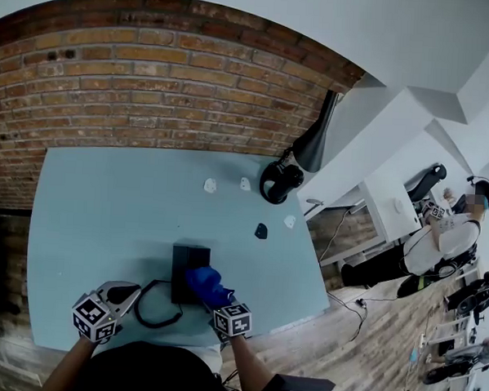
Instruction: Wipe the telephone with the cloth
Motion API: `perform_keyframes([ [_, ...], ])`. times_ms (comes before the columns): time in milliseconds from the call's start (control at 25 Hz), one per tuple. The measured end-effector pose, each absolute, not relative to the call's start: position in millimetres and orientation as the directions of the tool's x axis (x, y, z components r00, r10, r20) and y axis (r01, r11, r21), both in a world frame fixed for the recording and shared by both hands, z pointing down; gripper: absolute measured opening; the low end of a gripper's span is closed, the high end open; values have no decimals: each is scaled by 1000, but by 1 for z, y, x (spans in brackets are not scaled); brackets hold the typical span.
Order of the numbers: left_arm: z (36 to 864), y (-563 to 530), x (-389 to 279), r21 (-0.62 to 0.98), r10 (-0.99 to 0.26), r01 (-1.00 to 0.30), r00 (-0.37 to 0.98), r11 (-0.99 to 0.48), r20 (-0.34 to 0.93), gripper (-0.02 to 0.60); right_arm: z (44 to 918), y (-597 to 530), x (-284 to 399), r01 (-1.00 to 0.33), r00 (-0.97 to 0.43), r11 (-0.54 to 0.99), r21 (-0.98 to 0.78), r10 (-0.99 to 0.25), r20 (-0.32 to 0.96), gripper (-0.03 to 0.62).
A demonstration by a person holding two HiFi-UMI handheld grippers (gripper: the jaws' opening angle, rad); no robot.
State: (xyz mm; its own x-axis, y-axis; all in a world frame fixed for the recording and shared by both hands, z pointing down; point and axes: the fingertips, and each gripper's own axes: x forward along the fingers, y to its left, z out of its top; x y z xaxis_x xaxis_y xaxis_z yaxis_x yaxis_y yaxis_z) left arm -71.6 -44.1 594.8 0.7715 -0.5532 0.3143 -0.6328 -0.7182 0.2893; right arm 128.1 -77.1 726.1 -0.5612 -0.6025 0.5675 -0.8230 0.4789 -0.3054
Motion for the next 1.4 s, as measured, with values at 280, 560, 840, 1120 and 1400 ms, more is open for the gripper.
perform_keyframes([
  [280, 597, -41, -70, 292, -549, -631, 773, -719, 317, 21, 731, -68, 129, -827, -556, 468, -313, -595, 580, 189],
  [560, 600, -38, -70, 295, -544, -627, 776, -721, 320, 21, 734, -64, 129, -826, -557, 469, -311, -599, 576, 189],
  [840, 601, -36, -67, 294, -539, -625, 777, -723, 326, 21, 735, -54, 130, -830, -550, 470, -302, -592, 590, 189],
  [1120, 603, -36, -66, 300, -537, -624, 778, -722, 325, 21, 740, -51, 131, -834, -540, 466, -294, -587, 603, 189],
  [1400, 605, -35, -65, 306, -538, -625, 777, -718, 327, 21, 737, -51, 131, -837, -537, 462, -294, -589, 604, 189],
])
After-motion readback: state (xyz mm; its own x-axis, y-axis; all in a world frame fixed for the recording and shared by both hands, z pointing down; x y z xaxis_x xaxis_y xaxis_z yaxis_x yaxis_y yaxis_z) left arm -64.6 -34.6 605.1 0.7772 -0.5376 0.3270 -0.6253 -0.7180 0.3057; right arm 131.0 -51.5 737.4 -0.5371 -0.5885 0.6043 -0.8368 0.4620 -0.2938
